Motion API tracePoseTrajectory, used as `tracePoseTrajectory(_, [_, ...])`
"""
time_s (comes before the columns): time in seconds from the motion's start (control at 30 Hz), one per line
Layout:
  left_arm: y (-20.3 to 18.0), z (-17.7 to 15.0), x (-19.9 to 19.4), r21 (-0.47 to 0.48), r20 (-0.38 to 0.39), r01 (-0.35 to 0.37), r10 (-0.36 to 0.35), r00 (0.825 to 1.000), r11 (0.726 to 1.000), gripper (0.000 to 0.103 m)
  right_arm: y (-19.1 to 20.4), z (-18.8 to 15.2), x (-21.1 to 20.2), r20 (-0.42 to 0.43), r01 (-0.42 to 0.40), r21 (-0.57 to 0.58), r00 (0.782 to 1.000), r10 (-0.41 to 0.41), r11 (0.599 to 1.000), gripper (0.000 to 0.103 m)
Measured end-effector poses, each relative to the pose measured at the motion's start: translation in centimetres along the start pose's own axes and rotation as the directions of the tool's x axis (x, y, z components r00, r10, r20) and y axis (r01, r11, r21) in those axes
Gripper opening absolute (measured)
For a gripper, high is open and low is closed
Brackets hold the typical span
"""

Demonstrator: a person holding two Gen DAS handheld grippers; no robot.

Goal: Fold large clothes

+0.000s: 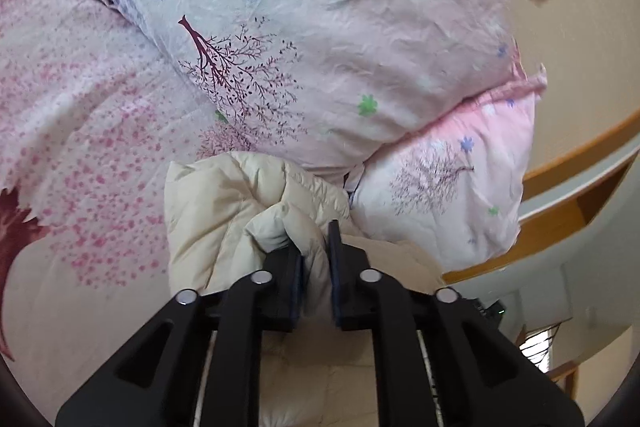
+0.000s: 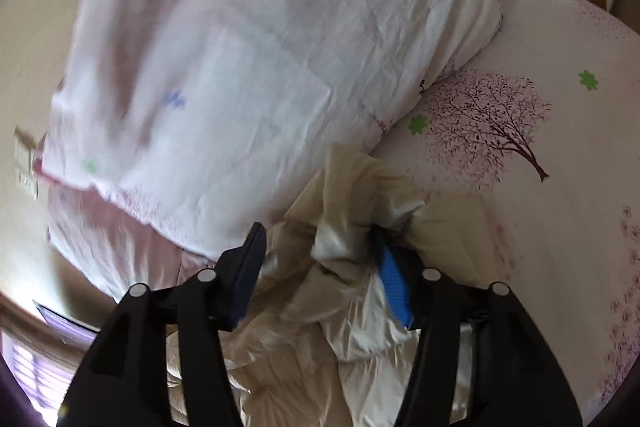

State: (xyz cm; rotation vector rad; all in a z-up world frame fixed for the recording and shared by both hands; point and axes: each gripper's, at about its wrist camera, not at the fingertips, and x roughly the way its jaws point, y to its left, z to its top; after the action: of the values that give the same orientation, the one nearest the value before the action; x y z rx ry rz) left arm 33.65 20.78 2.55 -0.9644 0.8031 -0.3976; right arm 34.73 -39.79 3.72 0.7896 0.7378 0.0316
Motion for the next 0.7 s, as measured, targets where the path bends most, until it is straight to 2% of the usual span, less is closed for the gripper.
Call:
tracePoseTrajectory(0.03, [0.2,0.3,-0.2,-0.022,0.005,0.018,-0.018,1.0,1.0,0.026,0.0,0.4,0.0,0.007,0.002,0.004,1.0,-0.002,1.0,0.055])
tracePoseTrajectory(0.1, [0.3,0.7,-1.1,-0.04,0.029,0.048,-0.047,0.998,0.998,0.051,0.0,0.7,-0.9,0.042,0.008,-0.017,0.999,-0.007,1.0,0.055])
tracePoseTrajectory(0.13, [0.2,1.0,-1.7,-0.034,0.049,0.052,-0.05,0.998,0.998,0.057,0.1,0.9,-1.8,0.077,0.014,-0.046,0.997,-0.01,0.999,0.056])
tracePoseTrajectory(0.17, [0.1,1.2,-2.6,-0.016,0.085,0.037,-0.035,0.996,0.999,0.066,0.1,1.1,-2.5,0.105,0.035,-0.073,0.994,-0.027,0.997,0.057])
tracePoseTrajectory(0.2, [0.1,1.3,-3.2,-0.002,0.105,0.016,-0.015,0.994,1.0,0.071,0.0,1.1,-3.3,0.133,0.075,-0.105,0.989,-0.06,0.992,0.058])
tracePoseTrajectory(0.3, [0.1,1.6,-3.4,0.033,0.097,-0.072,0.068,0.993,0.997,0.071,-0.3,1.2,-3.3,0.118,0.152,-0.162,0.984,-0.134,0.975,0.058])
tracePoseTrajectory(0.47, [-0.9,0.5,-1.7,0.162,0.036,-0.185,0.181,0.983,0.969,0.071,-0.3,0.3,-0.7,0.002,0.207,-0.235,0.977,-0.213,0.95,0.058])
tracePoseTrajectory(0.5, [-1.2,0.2,-1.2,0.185,0.029,-0.205,0.203,0.979,0.961,0.071,-0.2,0.1,-0.1,-0.009,0.222,-0.242,0.973,-0.231,0.945,0.054])
tracePoseTrajectory(0.6, [-2.0,-0.4,0.4,0.23,0.01,-0.255,0.26,0.966,0.939,0.067,0.1,-0.3,1.1,-0.033,0.215,-0.259,0.972,-0.231,0.942,0.011])
tracePoseTrajectory(0.7, [-2.2,-0.8,1.4,0.256,0.016,-0.315,0.322,0.947,0.914,0.066,0.8,-0.7,0.2,0.052,0.24,-0.289,0.97,-0.235,0.927,0.008])
